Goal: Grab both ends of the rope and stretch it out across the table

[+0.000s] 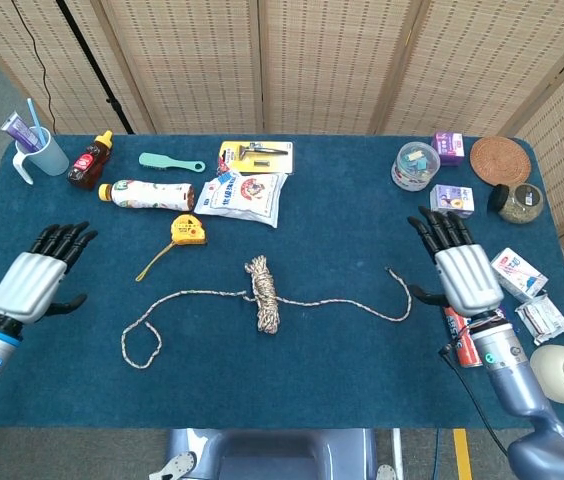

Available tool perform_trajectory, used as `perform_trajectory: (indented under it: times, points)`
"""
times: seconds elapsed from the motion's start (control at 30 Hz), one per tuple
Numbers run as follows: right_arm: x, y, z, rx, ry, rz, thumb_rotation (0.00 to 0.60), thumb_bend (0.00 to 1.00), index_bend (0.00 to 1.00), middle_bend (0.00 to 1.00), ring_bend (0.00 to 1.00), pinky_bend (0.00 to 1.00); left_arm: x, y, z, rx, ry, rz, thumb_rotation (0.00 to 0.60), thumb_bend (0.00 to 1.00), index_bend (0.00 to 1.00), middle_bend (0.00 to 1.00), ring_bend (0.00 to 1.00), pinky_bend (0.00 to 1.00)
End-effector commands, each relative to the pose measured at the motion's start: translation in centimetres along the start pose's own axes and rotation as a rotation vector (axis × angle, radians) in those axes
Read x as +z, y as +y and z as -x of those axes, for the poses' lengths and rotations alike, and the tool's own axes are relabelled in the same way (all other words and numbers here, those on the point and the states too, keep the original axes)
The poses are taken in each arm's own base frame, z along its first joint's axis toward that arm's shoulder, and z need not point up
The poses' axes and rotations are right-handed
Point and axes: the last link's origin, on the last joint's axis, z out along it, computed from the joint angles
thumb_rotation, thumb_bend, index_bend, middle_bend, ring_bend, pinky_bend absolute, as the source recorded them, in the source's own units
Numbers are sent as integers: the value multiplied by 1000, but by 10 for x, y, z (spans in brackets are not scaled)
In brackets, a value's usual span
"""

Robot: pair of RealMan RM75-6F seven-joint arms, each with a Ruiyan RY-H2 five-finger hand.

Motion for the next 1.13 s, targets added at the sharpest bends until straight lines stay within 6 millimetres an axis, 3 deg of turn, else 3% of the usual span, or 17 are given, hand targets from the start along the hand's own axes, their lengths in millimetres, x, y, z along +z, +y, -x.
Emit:
perform_trajectory:
  times: [0.03, 0.13, 0.17, 0.5, 0.73, 1.13]
  points:
    - [-11, 19, -5, -15, 23, 49, 600, 237, 87, 5, 0, 0, -19, -18, -3, -2, 19, -82, 600, 220, 51, 0, 0, 0]
    - [-22, 32, -7, -28, 35, 87, 600, 237, 119, 23, 0, 0, -38, -30, -4, 2, 34, -132, 600, 220, 99, 0, 0, 0]
    - [-32, 39, -7, -43, 35, 113, 600, 237, 132, 31, 0, 0, -53, -35, -4, 7, 48, -153, 600, 220, 111, 0, 0, 0]
    - [-80, 59, -4, -73, 33, 206, 600, 237, 223, 89, 0, 0, -113, -45, 2, -9, 95, -204, 600, 220, 156, 0, 0, 0]
    - [-104, 60, -4, -73, 45, 242, 600, 237, 234, 98, 0, 0, -137, -46, 12, -34, 63, -218, 600, 220, 171, 0, 0, 0]
    - [-132, 68, -8, -80, 62, 299, 600, 237, 237, 104, 0, 0, -153, -39, 13, -42, 72, -239, 600, 220, 188, 5, 0, 0]
